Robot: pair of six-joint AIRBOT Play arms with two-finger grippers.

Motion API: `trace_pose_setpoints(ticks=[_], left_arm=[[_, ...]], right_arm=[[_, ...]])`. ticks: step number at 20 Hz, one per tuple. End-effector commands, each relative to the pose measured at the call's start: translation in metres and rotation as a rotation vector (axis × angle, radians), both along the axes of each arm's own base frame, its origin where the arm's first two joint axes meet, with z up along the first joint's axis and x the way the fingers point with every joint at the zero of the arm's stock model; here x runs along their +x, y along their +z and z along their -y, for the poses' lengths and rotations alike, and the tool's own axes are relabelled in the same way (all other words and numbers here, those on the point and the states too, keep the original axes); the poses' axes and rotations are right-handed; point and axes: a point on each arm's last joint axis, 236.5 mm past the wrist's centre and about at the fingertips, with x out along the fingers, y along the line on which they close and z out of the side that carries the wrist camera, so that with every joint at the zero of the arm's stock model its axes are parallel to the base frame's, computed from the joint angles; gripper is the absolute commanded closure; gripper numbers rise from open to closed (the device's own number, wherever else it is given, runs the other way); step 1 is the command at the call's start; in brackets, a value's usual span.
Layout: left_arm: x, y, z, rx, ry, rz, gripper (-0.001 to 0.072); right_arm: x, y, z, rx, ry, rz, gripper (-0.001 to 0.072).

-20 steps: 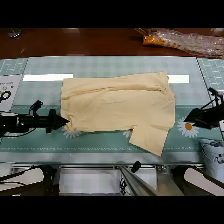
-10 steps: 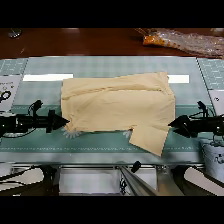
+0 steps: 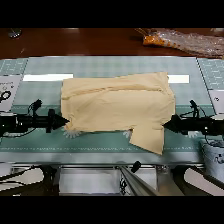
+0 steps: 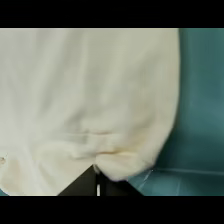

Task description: Fold the shirts.

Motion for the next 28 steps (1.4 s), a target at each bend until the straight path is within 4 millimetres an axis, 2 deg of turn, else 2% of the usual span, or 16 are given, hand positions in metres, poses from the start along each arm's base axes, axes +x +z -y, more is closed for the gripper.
trace_pose_setpoints(ticks=[1, 3, 6, 8, 9, 12, 15, 18, 21, 23, 24, 25, 26, 27, 28], left_arm=[[0.022, 0.022, -0.003, -0.018, 0.008, 0.081, 0.0690], [0.061, 0.062, -0.012, -0.029, 0.059, 0.224, 0.0690], [0.104, 0.108, -0.029, 0.004, 0.090, 0.382, 0.0690], [0.128, 0.125, -0.043, 0.071, 0.120, 0.457, 0.0690], [0.141, 0.129, -0.051, 0.112, 0.148, 0.487, 0.0690], [0.178, 0.133, -0.060, 0.216, 0.213, 0.551, 0.0689], [0.207, 0.124, -0.049, 0.230, 0.190, 0.562, 0.0690], [0.224, 0.092, -0.035, 0.204, 0.149, 0.507, 0.0689], [0.225, 0.051, -0.031, 0.173, 0.154, 0.404, 0.0689], [0.221, 0.036, -0.031, 0.155, 0.146, 0.366, 0.0675], [0.221, 0.032, -0.032, 0.153, 0.148, 0.358, 0.0576], [0.221, 0.030, -0.033, 0.155, 0.150, 0.353, 0.0422], [0.221, 0.030, -0.036, 0.155, 0.157, 0.351, 0.0213], [0.222, 0.033, -0.040, 0.146, 0.171, 0.343, 0.0065], [0.221, 0.041, -0.044, 0.123, 0.164, 0.346, 0.0047]], right_arm=[[0.027, 0.040, -0.005, 0.028, 0.066, 0.102, 0.0694], [0.057, 0.084, -0.003, 0.023, 0.099, 0.243, 0.0695], [0.128, 0.149, 0.017, -0.013, -0.038, 0.479, 0.0696], [0.166, 0.177, 0.017, -0.043, -0.075, 0.583, 0.0696], [0.183, 0.182, 0.012, -0.060, -0.063, 0.610, 0.0696], [0.238, 0.177, 0.008, -0.086, -0.105, 0.638, 0.0696], [0.278, 0.151, 0.010, -0.061, -0.142, 0.590, 0.0696], [0.298, 0.124, 0.014, -0.047, -0.152, 0.548, 0.0695], [0.306, 0.101, 0.018, -0.052, -0.177, 0.515, 0.0695], [0.306, 0.088, 0.017, -0.052, -0.177, 0.495, 0.0693], [0.306, 0.084, 0.017, -0.051, -0.177, 0.488, 0.0640], [0.306, 0.083, 0.017, -0.051, -0.176, 0.486, 0.0489], [0.306, 0.085, 0.016, -0.053, -0.169, 0.491, 0.0388], [0.305, 0.089, 0.024, -0.067, -0.168, 0.502, 0.0371], [0.302, 0.096, 0.039, -0.111, -0.163, 0.517, 0.0371]])
